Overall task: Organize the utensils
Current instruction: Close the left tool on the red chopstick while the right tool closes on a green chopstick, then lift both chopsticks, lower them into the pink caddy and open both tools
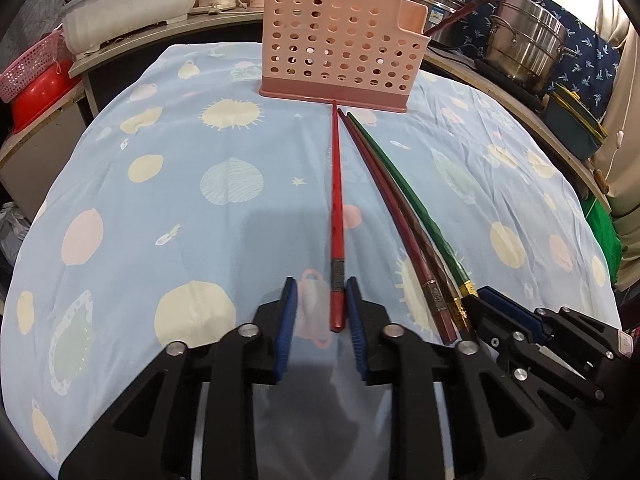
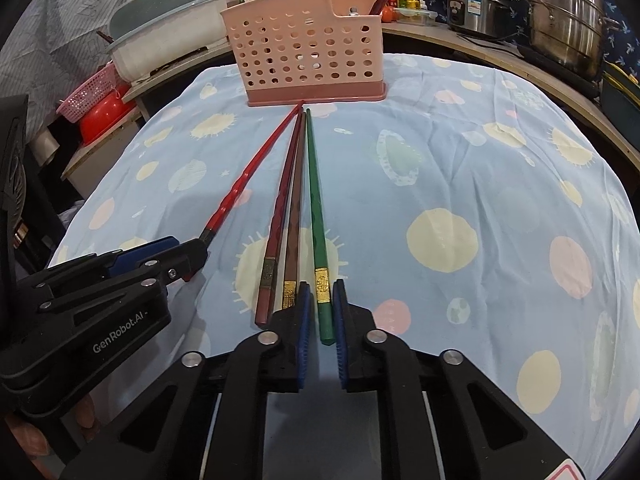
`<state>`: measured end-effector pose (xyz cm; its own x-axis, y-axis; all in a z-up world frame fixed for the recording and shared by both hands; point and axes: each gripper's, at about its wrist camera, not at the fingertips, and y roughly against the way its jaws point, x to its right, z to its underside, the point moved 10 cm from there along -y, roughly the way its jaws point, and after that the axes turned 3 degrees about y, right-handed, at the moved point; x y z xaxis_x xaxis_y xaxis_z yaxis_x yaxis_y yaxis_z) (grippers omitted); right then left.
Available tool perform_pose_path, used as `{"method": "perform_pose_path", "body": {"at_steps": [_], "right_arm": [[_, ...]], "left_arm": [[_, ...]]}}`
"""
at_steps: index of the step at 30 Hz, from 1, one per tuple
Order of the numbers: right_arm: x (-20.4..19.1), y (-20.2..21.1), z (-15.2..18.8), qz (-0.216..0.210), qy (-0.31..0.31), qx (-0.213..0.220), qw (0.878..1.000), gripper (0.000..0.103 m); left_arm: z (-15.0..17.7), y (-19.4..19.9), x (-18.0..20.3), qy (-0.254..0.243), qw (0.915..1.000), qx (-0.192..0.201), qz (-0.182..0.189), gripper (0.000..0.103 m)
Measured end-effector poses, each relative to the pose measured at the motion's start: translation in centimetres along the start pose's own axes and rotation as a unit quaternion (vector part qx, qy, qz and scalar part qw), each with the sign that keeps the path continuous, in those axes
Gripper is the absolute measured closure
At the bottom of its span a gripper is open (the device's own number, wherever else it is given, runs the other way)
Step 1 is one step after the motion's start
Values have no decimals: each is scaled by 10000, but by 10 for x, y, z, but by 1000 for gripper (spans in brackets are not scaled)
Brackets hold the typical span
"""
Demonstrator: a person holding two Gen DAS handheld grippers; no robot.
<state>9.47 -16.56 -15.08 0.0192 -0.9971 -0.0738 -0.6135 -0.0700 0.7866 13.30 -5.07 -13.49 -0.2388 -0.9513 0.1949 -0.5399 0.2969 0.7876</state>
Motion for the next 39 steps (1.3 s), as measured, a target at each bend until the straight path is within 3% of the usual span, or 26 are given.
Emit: {"method": "perform_pose_path", "body": {"at_steps": [3,14,26,39], "right_arm": [[-1,1,1,-26,-13,1,10000,95],[1,18,4,-104,-116,108,9998,95],[1,74,-24,-237,-246,690,9970,95],[8,138,-82,-310,-320,1438,9886,95]], "left_arm": [[2,0,3,-30,9999,-34,103,95],[4,17,4,42,9995,-29,312,96],[-24,80,2,214,9975,520,437,96],[-89,153,5,207,9899,1311,496,96]]}}
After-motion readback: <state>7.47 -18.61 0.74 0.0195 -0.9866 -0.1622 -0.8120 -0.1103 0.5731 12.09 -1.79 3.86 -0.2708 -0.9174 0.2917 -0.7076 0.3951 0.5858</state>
